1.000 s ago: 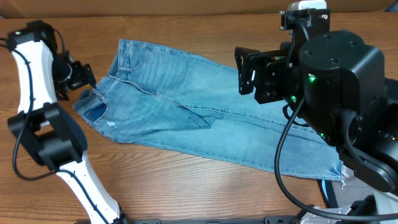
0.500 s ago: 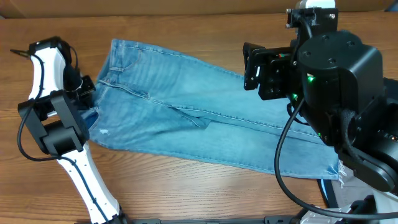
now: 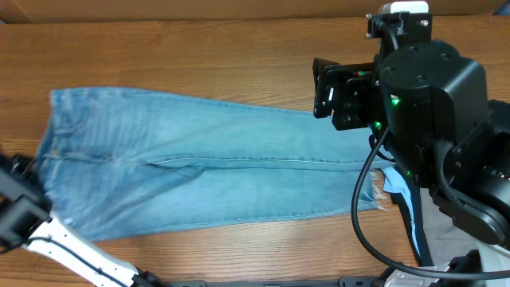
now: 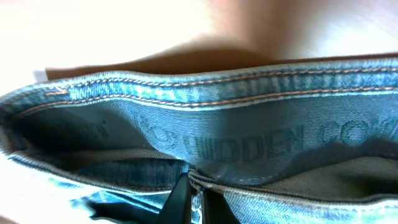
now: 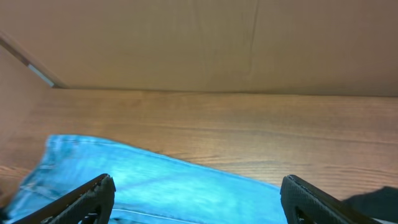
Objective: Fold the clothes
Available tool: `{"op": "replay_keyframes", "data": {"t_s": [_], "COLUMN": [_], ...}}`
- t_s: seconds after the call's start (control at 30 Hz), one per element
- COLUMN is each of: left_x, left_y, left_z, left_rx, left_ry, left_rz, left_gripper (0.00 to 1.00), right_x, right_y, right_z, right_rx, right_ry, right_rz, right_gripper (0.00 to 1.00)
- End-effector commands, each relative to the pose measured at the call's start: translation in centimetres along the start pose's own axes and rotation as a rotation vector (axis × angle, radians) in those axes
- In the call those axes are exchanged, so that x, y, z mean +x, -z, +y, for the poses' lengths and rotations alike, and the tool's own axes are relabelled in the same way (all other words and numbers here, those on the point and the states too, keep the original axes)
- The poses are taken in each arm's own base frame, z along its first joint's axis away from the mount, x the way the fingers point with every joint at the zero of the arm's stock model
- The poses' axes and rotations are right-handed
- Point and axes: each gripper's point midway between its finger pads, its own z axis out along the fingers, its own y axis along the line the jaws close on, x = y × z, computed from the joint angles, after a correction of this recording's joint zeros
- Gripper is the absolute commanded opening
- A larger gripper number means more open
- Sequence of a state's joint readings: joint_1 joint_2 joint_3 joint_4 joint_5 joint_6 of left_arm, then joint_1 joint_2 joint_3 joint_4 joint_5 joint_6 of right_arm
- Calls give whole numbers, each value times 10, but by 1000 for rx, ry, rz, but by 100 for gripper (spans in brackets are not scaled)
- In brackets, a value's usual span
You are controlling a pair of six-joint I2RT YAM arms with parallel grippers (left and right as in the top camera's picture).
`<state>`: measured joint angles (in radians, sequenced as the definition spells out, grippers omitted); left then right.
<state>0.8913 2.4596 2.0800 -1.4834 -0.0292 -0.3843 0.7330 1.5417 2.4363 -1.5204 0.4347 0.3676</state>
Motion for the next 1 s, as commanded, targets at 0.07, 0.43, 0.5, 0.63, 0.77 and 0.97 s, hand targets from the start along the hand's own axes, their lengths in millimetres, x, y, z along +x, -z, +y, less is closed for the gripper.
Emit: {"op": "replay_keyframes", "data": {"t_s": [0.07,0.43,0.5,0.63,0.77,0.97], "left_x": [-2,70,93,127,146,163], "left_y": [66,197,202,182,143,72], "left_z": [-3,-77,-105,-155,-193,-249], "left_rx": [266,407,395,277,128,55], "left_ry": [-67,-485,-621,-805,-922,-1091], "left_rz": [-124,-489,-512,-520,-490,-406], "left_gripper": [16,47,45,35,27,12], "right_x": [-2,-11,-12,-13,-8,-1], "right_y": [-5,-8,-8,-10,-13,-19], "right_z": [-1,4,4,-7,-22,-52], "right_rx": [21,4,5,34,75,122], "right_ry": [-30,-96,-113,-184,-230,-279], "right_rz": [-4,-39,-40,-39,-12,48], "right_gripper": [91,93,93,93,93,93]}}
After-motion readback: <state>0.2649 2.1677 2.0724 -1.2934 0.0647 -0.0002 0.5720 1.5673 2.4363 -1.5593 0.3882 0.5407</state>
